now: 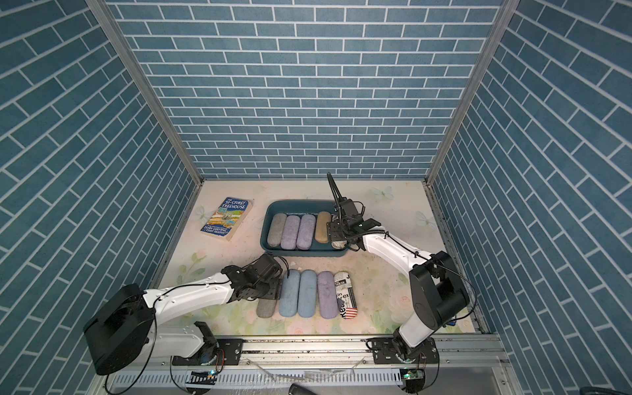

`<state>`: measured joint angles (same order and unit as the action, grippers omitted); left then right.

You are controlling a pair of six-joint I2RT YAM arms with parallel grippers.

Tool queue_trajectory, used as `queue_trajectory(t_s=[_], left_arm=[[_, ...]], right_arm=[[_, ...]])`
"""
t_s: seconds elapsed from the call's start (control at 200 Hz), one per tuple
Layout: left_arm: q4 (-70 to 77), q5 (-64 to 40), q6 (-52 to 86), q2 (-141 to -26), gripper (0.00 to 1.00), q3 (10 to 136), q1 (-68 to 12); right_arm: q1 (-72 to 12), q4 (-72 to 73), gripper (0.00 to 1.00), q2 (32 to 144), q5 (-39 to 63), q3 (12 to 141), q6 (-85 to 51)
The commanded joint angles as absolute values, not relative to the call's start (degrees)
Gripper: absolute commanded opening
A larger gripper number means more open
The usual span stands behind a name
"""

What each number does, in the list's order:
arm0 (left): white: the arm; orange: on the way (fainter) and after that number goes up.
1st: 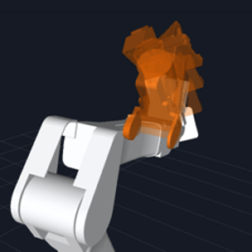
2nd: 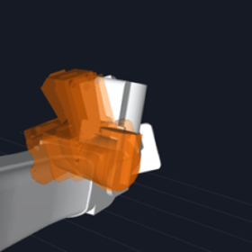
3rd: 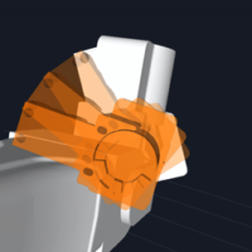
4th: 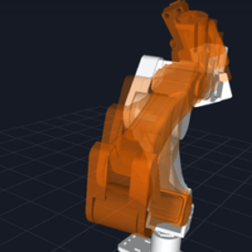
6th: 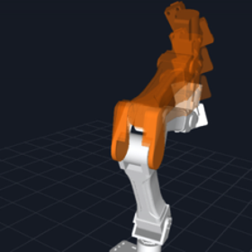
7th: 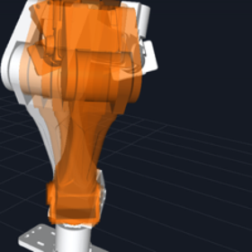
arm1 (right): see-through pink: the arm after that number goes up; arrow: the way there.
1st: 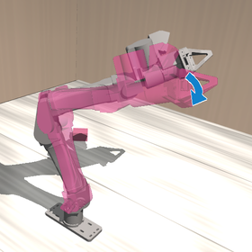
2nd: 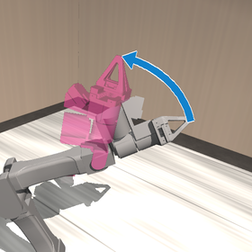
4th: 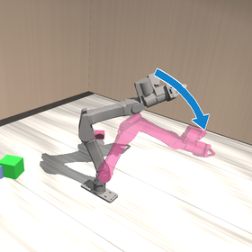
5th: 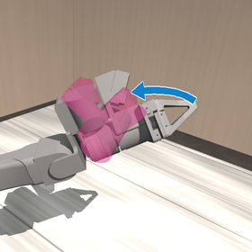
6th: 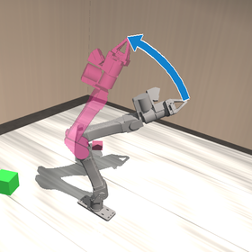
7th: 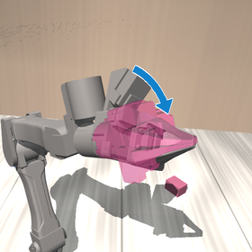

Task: Put the glasses cases into the storage boxes
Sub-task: Pick up the glasses case at the center of the board.

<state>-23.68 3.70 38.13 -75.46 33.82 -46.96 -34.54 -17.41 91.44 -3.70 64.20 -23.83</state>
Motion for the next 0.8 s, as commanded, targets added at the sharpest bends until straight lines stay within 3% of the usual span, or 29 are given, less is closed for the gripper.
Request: queue_trajectory(t_s=[0.0, 0.11, 0.505, 0.795], left_arm=[[-23.6, 3.7, 38.0, -76.4, 0.72, 33.5, -47.4], [-25.1, 4.7, 38.0, -75.5, 0.65, 33.8, -47.4], [-39.3, 10.6, 33.9, -66.3, 0.65, 45.6, -46.6], [-34.7, 6.6, 26.2, -71.4, 0.65, 59.3, -37.9]], right_arm=[[-34.2, -17.0, 0.73, 92.5, -3.2, 63.5, -25.9], [-34.1, -17.0, 0.73, 92.6, -3.3, 63.4, -25.9], [-33.7, -17.1, 0.72, 91.9, -3.6, 63.0, -25.9], [-33.0, -16.8, 0.72, 91.6, -4.2, 62.6, -25.3]])
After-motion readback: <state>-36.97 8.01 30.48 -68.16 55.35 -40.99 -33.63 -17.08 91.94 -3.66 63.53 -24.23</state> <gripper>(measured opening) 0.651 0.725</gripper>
